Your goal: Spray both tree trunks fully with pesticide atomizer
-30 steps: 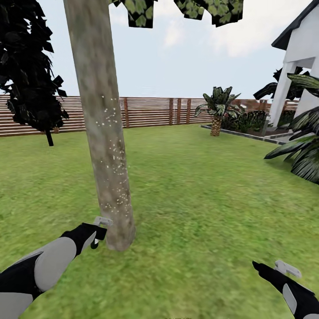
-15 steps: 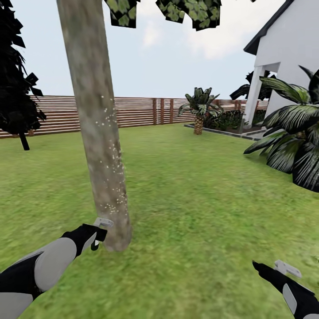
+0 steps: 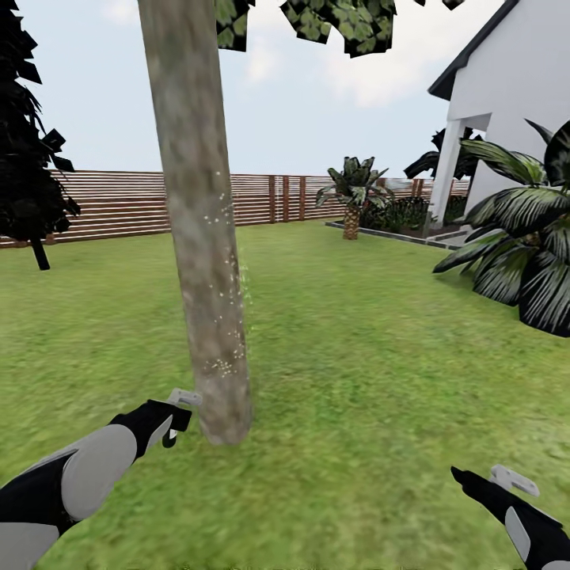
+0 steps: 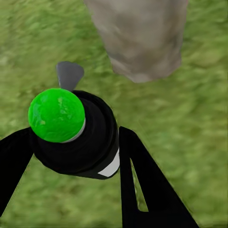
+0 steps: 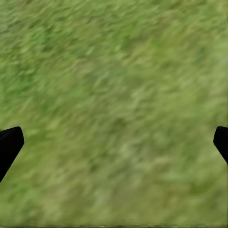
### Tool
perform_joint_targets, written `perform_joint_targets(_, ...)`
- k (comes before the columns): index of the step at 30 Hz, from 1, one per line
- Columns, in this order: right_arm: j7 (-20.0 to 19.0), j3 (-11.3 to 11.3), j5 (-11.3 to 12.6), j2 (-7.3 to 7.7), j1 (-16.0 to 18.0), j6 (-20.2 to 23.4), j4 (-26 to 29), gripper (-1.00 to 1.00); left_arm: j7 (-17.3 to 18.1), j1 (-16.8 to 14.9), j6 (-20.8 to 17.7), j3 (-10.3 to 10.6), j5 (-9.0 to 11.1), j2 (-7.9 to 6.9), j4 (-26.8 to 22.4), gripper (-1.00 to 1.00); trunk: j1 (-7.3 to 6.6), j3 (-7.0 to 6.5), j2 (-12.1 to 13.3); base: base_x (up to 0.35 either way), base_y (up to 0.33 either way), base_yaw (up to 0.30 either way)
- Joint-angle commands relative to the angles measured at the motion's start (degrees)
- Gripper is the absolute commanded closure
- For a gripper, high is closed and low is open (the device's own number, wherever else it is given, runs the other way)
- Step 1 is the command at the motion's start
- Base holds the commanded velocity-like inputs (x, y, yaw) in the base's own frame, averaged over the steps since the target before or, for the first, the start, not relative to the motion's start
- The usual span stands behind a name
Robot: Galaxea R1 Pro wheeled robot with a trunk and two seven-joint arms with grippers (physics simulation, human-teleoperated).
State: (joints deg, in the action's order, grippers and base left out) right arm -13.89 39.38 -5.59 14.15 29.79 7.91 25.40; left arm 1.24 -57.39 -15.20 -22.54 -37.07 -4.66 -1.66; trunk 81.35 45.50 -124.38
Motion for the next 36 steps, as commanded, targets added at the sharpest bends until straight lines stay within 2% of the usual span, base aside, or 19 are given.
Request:
perform_joint_targets(1, 0.00, 0.00, 0.01, 0.00, 0.00, 0.00, 0.00, -1.00, -0.01, 0.00, 0.00, 0.04, -0.02, 0.00, -0.01, 1.00, 0.00, 0.00, 0.00, -0.040, 0.317, 0.000)
perform_joint_targets(5, -0.04, 0.00, -0.02, 0.00, 0.00, 0.00, 0.00, -1.00, -0.01, 0.00, 0.00, 0.04, -0.02, 0.00, -0.01, 1.00, 0.00, 0.00, 0.00, 0.000, 0.326, -0.013)
perform_joint_targets(10, -0.01, 0.00, 0.02, 0.00, 0.00, 0.00, 0.00, -1.00, -0.01, 0.00, 0.00, 0.04, -0.02, 0.00, -0.01, 1.00, 0.00, 0.00, 0.00, 0.060, 0.273, -0.222)
perform_joint_targets(16, 0.00, 0.00, 0.01, 0.00, 0.00, 0.00, 0.00, -1.00, -0.01, 0.00, 0.00, 0.04, 0.00, 1.08, 0.07, 1.00, 0.00, 0.00, 0.00, 0.007, 0.024, -0.258)
perform_joint_targets(22, 0.00, 0.00, -0.03, 0.00, 0.00, 0.01, 0.00, -1.00, -0.06, 0.00, -0.07, 0.04, 0.00, 1.23, 0.01, 1.00, 0.00, 0.00, 0.00, -0.001, 0.001, -0.039)
perform_joint_targets(28, 0.00, 0.00, -0.03, 0.00, 0.00, 0.00, 0.00, -1.00, -0.10, 0.00, -0.52, 0.04, 0.09, 1.23, 0.04, 1.00, 0.00, 0.00, 0.00, -0.187, 0.077, -0.001)
perform_joint_targets(31, 0.00, 0.00, 0.03, 0.00, 0.00, 0.02, 0.00, -1.00, -0.07, -0.02, -4.40, 0.16, -0.02, 1.43, -0.26, 1.00, 0.00, 0.00, 0.00, -0.023, 0.009, 0.000)
perform_joint_targets(33, 0.00, 0.00, 0.04, 0.00, 0.00, 0.01, 0.00, -1.00, 0.11, -0.36, -14.42, 0.26, -0.09, 2.86, -3.58, 1.00, 0.00, 0.00, 0.00, -0.004, 0.002, 0.000)
perform_joint_targets(36, 0.00, 0.00, 0.01, 0.01, 0.00, 0.00, -0.01, -1.00, 0.48, -0.56, -21.88, 0.31, -0.10, 3.95, -10.79, 1.00, 0.00, 0.00, 0.00, 0.000, 0.000, 0.000)
